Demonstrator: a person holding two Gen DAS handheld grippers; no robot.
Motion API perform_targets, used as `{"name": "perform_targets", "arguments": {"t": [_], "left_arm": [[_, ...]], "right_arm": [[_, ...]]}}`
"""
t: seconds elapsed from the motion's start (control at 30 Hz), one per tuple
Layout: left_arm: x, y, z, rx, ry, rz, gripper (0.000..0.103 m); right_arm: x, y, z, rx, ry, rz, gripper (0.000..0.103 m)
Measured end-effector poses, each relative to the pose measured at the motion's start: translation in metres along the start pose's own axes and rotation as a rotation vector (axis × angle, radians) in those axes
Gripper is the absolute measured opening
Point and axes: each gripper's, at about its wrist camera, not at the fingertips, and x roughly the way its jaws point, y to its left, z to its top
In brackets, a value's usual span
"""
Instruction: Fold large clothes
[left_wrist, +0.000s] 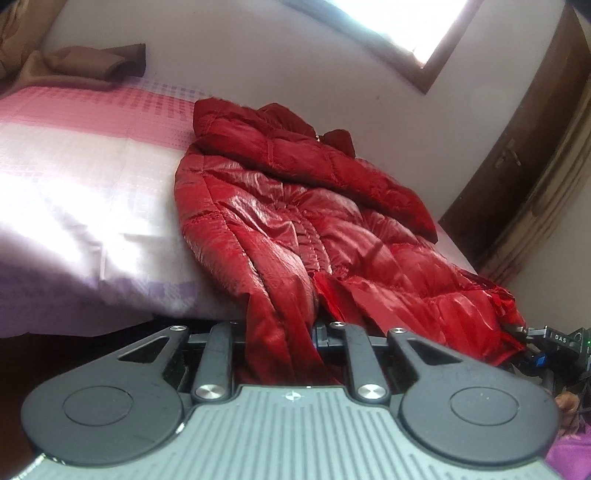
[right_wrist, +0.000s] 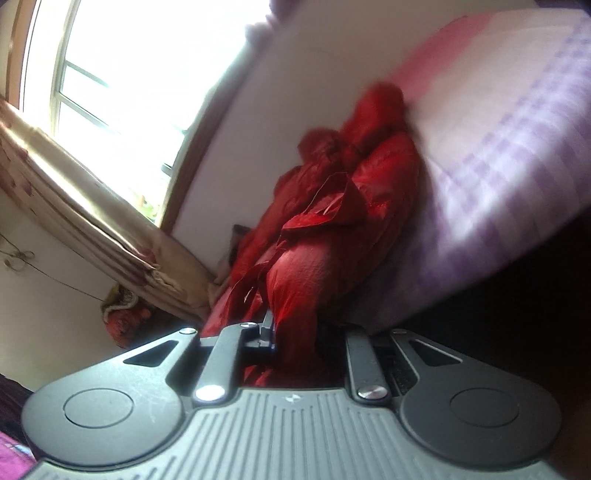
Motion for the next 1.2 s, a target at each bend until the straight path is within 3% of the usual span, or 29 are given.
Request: {"name": "perform_targets", "arguments": {"t": [0.13, 0.33, 0.7, 0.97, 1.2], "left_arm": [[-0.023, -0.006, -0.003, -0.014, -0.030, -0.019, 0.020], [-0.039, -0.019, 0.016, -0.040, -0.111, -0.032, 0.020], [-0.033, -0.044, 0.110, -0.124, -0.318, -0.024, 0.020], [0.048, -0.035, 0.192, -0.156, -0.317, 0.041, 0.022], [0.135, 0.000, 0.227, -0.194, -0.262, 0.115, 0.030]], "right_arm": [[-0.017, 0.021, 0.003, 0.015, -0.025, 0.063, 0.015], [-0.025, 0.055, 0.023, -0.079, -0.070, 0.164, 0.015], [0.013, 0.083, 0.113, -0.118, -0.163, 0.210, 0.015], [0.079, 0.078, 0.196, -0.128, -0.151, 0.115, 0.015], [0.152, 0.036, 0.236, -0.057, -0.133, 0.021, 0.016]]}}
